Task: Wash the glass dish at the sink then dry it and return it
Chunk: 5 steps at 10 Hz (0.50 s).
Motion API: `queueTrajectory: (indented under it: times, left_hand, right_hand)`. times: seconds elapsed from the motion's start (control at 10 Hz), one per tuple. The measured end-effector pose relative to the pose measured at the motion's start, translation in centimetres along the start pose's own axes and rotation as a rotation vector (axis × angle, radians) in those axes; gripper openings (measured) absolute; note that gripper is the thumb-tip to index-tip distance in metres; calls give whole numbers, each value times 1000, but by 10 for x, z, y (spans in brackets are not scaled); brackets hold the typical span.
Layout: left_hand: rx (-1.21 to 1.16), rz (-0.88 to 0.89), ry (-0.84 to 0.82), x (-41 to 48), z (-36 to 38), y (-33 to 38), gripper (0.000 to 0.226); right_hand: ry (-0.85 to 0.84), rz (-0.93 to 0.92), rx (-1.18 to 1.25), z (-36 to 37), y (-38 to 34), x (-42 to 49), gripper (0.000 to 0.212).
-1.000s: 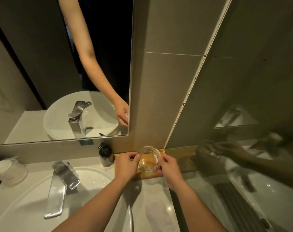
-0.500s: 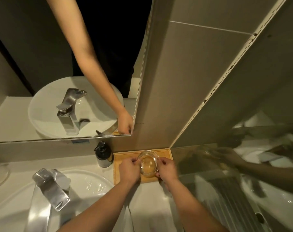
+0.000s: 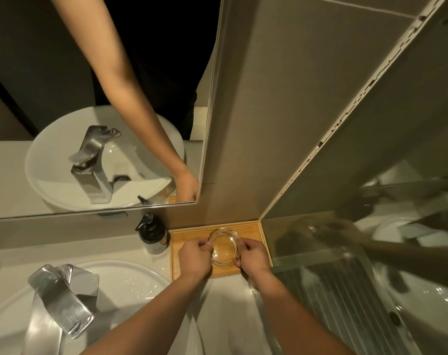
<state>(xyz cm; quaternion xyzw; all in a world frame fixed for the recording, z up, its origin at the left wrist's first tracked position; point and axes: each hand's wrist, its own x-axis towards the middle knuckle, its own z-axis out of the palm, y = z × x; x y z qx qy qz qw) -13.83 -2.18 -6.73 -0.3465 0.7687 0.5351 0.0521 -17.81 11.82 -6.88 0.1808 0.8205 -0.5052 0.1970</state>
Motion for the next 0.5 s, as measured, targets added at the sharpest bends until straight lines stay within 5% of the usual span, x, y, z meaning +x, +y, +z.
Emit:
queueTrajectory:
  times: [0.3, 0.5]
  left_hand:
    - [-7, -1, 8, -2, 1, 2, 21]
    - [69, 79, 48, -13, -11, 9, 44]
  right_hand:
    - [-23, -10, 1, 1, 5, 5, 26]
    - [-11, -129, -215, -6, -9, -9, 49]
